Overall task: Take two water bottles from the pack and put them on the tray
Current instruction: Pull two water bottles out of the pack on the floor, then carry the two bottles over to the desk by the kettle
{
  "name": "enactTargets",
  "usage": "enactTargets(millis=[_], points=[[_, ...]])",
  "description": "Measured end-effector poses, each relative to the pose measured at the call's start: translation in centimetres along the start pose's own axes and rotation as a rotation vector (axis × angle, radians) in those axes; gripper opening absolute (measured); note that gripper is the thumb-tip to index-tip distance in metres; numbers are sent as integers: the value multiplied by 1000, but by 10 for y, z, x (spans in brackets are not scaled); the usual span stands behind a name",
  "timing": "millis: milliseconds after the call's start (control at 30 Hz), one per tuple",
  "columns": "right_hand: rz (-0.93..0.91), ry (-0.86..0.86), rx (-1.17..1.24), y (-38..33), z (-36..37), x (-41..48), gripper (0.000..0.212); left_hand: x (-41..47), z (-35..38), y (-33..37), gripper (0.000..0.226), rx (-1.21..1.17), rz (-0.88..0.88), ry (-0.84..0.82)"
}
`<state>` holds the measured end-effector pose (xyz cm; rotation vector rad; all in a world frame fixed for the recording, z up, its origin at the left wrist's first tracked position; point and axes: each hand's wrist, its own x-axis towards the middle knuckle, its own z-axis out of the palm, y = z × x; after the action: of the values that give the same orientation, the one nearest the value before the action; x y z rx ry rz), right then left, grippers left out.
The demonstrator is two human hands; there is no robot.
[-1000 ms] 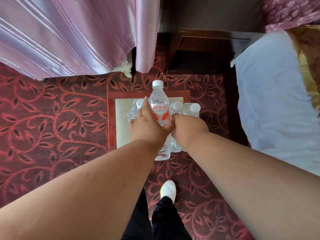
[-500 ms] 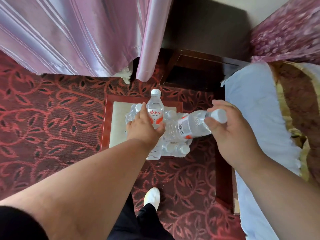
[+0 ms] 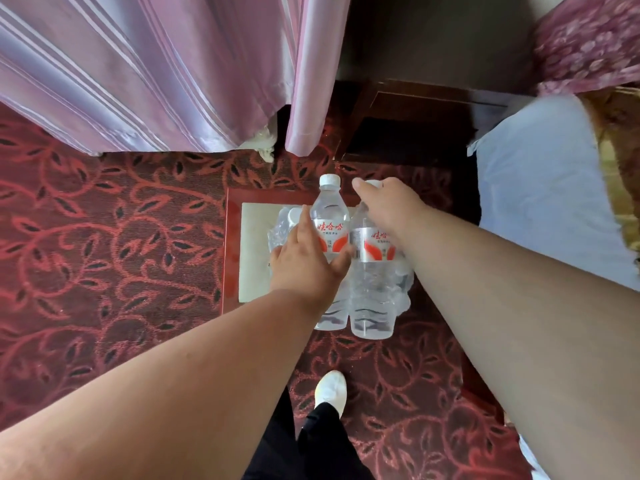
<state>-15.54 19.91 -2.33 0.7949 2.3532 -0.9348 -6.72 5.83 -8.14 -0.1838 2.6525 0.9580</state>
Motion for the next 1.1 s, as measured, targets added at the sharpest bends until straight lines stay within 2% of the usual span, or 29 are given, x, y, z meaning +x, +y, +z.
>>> enactTargets(millis=[67, 200, 300, 433, 533, 667, 767, 967, 1033, 1100], points=[[7, 70, 6, 11, 19, 6, 42, 1, 1, -2, 91, -5, 11, 7], [-117, 172, 134, 20, 16, 0, 26, 0, -1, -2, 92, 8, 23, -5], [-72, 204, 233, 42, 9, -25, 57, -1, -5, 1, 95, -13, 2, -29], [140, -14, 289, 82, 32, -70, 55, -4, -9, 7, 96, -26, -21, -38], [147, -5, 305, 84, 38, -70, 55, -1, -8, 14, 92, -22, -83, -71], [140, 10, 335, 85, 23, -72, 62, -13, -9, 28, 71, -424, -189, -121], [87, 17, 371, 85, 5, -87, 68, -27, -22, 39, 74, -567, -191, -123], [-143, -50, 495, 62, -41, -145, 49, -73, -93, 76, 89, -623, -7, -29], [-242, -59, 496, 45, -56, -173, 44, -96, -125, 90, 85, -629, 37, 59], [-351, -68, 483, 27, -70, -202, 39, -122, -157, 102, 65, -673, 91, 157]])
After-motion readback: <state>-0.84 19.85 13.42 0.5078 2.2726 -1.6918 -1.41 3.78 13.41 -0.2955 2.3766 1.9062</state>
